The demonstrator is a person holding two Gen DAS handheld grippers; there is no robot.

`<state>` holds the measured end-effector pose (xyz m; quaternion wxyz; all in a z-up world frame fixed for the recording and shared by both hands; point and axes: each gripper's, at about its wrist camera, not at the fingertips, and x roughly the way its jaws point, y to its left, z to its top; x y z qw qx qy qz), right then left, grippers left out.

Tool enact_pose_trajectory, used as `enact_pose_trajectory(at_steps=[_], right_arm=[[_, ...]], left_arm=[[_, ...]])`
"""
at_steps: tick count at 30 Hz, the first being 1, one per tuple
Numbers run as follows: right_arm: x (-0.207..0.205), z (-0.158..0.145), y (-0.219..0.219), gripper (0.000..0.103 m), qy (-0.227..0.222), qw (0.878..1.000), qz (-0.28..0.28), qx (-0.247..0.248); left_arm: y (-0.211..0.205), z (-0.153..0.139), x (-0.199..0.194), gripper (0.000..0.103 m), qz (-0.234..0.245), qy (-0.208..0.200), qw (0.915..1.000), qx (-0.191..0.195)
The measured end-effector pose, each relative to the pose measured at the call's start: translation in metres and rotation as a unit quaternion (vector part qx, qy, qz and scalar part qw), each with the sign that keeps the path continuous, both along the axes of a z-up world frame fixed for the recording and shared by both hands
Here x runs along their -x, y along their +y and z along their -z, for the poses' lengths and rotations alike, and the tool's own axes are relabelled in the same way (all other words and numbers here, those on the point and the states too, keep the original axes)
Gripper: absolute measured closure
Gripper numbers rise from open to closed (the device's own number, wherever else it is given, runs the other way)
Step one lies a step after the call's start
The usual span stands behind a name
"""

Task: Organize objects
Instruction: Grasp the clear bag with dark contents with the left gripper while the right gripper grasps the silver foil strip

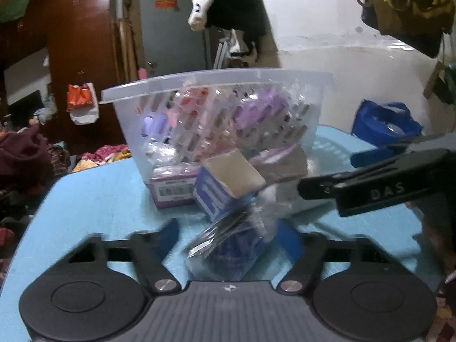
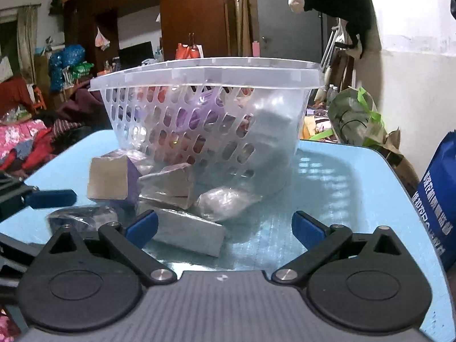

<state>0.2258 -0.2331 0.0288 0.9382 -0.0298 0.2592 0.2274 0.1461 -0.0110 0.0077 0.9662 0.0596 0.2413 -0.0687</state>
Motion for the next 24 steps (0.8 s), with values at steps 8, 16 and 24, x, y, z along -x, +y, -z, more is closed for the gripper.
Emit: enact_pose_trajectory(at_steps=[8,16,24], right_arm=[[0.003,-0.001,0.003,0.0,-0.007,1.0,-0.004,0.006],[0.0,0.001,0.036,0.008,0.006,0.999,-0.029,0.038],[0.014,0.006,0.041,0.048,-0.02,0.997,-0.044,0.067]], left_arm=[[0.023,-0.001,0.025,0.057,-0.009,-0.049,0.9976,0.049],[0.03,0.002,0.034,0.058,-0.003,-0.056,0.9973,0.047],[0.033,0.016,0.038,0.056,-0.004,-0.043,0.9984,0.037]])
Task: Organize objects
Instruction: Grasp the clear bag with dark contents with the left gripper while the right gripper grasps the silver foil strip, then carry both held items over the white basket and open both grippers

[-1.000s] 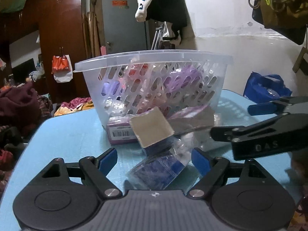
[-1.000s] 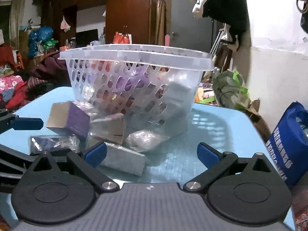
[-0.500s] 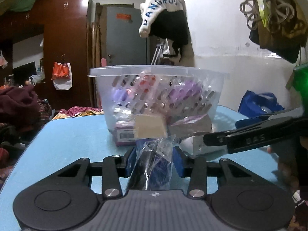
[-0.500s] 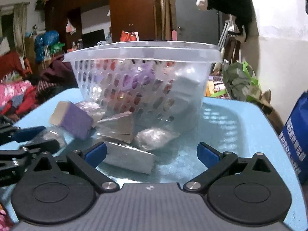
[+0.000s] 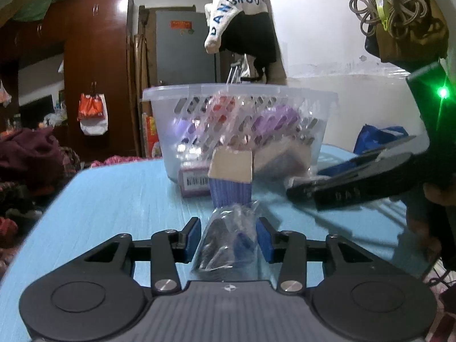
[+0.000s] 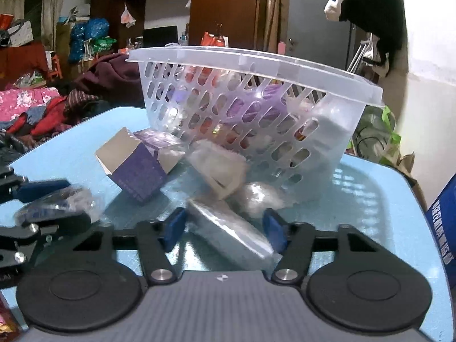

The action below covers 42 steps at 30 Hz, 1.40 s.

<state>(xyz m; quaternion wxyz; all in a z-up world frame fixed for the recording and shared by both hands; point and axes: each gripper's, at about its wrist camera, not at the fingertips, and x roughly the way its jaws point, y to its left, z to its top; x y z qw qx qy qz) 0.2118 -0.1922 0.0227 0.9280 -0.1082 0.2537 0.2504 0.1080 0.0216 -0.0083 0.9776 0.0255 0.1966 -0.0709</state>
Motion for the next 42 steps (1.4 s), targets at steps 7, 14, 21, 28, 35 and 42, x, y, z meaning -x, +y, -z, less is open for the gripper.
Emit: enact_pose_trajectory(at_steps=[7,14,21,28,35,42], right_arm=[[0.001,-0.002,-0.012,0.063,-0.01,0.999,-0.005,-0.04],[0.01,-0.005,-0.028,0.063,-0.043,0.994,-0.013,-0.098],[0.015,-0.008,-0.038,0.063,-0.071,0.987,-0.012,-0.14],[0.026,-0.015,-0.039,0.063,-0.097,0.986,-0.015,-0.138],[0.036,-0.051,-0.046,0.063,-0.132,0.98,-0.018,-0.148],[-0.022,-0.12,-0.014,0.063,-0.163,0.982,0.022,-0.092]], left_arm=[[-0.006,0.001,0.012,0.066,-0.005,-0.019,0.9997,-0.017],[-0.006,-0.006,0.019,0.066,-0.003,-0.044,0.999,-0.007],[-0.004,-0.006,0.02,0.066,-0.007,-0.052,0.9986,-0.003],[-0.004,-0.01,0.022,0.066,-0.007,-0.069,0.9976,0.004],[0.006,-0.041,0.012,0.066,0.018,-0.089,0.9953,0.032],[0.011,-0.138,-0.079,0.066,0.006,-0.091,0.9933,0.071]])
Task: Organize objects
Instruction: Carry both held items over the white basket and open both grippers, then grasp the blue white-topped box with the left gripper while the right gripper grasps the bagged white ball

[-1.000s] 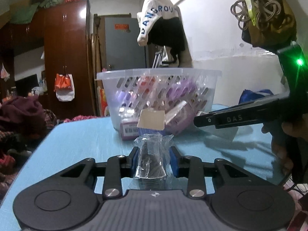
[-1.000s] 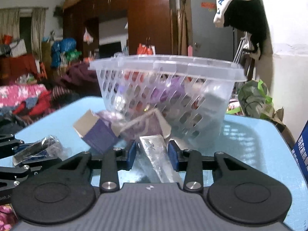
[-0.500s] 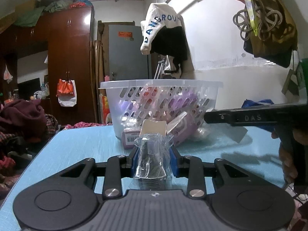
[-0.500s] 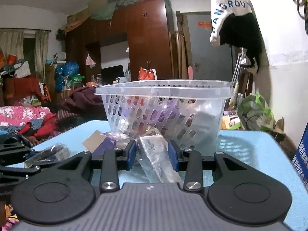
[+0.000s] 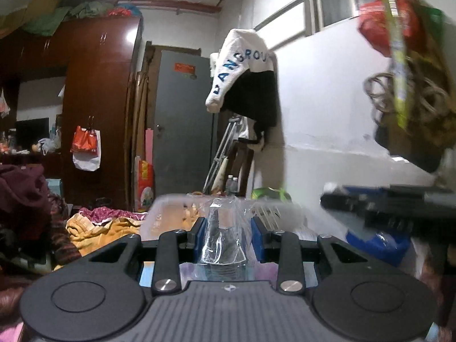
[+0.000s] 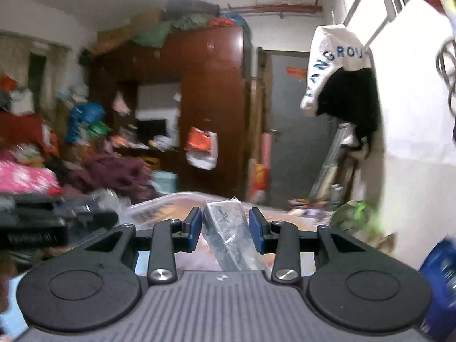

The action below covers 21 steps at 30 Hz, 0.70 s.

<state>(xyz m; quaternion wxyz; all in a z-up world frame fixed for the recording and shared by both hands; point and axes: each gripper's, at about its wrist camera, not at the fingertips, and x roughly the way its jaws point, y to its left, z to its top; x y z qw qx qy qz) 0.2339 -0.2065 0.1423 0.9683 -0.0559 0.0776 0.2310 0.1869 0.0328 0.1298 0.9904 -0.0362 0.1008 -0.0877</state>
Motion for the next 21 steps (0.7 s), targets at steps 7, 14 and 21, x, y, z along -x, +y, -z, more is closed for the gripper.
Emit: enact_pose_trajectory(at_steps=[7,14,21], right_arm=[[-0.077,0.006,0.031,0.059,0.006,0.995,0.034,0.094],[-0.044,0.012,0.004,0.0,-0.008,0.999,0.001,0.031],[0.01,0.063,-0.028,0.0,0.053,0.997,-0.048,0.005]], left_arm=[[-0.015,0.0,-0.1,0.061,-0.032,0.058,0.9978,-0.005],[-0.008,0.017,-0.075,0.026,-0.022,0.049,0.9985,-0.002],[-0.025,0.073,0.023,0.019,-0.004,0.027,0.9967,-0.077]])
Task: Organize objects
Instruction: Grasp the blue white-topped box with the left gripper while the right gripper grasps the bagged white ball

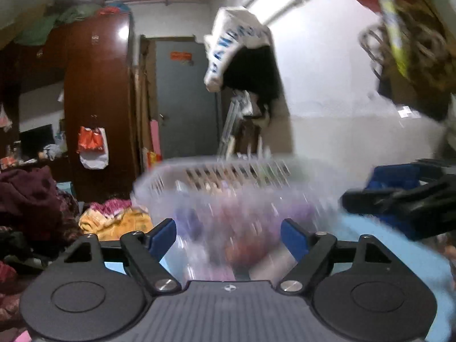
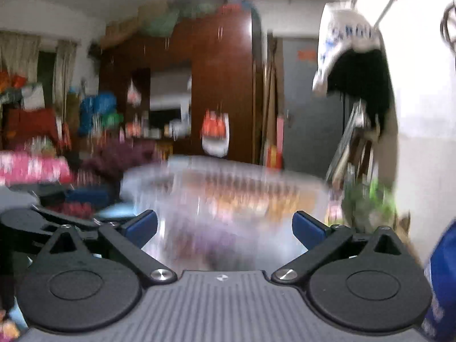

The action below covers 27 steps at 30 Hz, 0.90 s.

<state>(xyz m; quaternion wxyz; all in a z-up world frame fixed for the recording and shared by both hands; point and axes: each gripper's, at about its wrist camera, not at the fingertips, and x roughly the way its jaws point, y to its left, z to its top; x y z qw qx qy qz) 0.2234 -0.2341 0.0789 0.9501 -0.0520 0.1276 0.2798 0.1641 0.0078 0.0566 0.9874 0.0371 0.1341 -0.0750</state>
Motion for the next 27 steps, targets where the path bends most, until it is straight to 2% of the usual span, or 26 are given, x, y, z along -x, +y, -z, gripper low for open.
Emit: enact_pose_trajectory(at_steps=[4,5,8,9,11,15,19,20,22,24,27], right_arm=[[-0.016,0.035,0.008,0.0,0.052,0.997,0.008,0.053],[-0.024,0.041,0.011,0.002,0.069,0.996,0.007,0.062],[-0.032,0.05,0.02,0.025,0.092,0.992,0.002,0.087],[-0.034,0.052,0.024,0.03,0.099,0.99,0.003,0.099],[-0.04,0.056,0.033,0.031,0.108,0.987,-0.003,0.118],[-0.045,0.063,0.037,0.036,0.128,0.985,-0.002,0.12],[-0.042,0.064,0.033,0.05,0.132,0.985,-0.01,0.108],[-0.039,0.064,0.031,0.051,0.131,0.985,-0.006,0.109],[-0.036,0.063,0.026,0.051,0.126,0.986,-0.006,0.106],[-0.031,0.061,0.016,0.051,0.124,0.989,-0.005,0.087],[-0.021,0.058,0.004,0.051,0.114,0.992,-0.001,0.062]], left_arm=[[-0.008,0.029,-0.004,0.019,0.013,0.045,0.9988,-0.017],[-0.006,0.032,-0.007,0.019,0.01,0.062,0.998,-0.011],[0.002,0.035,-0.016,0.019,0.023,0.092,0.9953,0.019],[0.006,0.035,-0.016,0.019,0.021,0.095,0.995,0.023],[0.007,0.035,-0.017,0.019,0.015,0.101,0.9946,0.021],[0.003,0.036,-0.021,0.019,0.01,0.11,0.9937,0.019],[-0.008,0.038,-0.026,0.02,0.004,0.118,0.993,-0.002],[-0.008,0.038,-0.026,0.023,0.003,0.119,0.9928,-0.003],[-0.006,0.037,-0.023,0.061,0.001,0.112,0.9936,0.011],[-0.001,0.036,-0.018,0.06,0.0,0.107,0.9939,0.026],[0.005,0.034,-0.009,0.06,0.007,0.078,0.9959,0.046]])
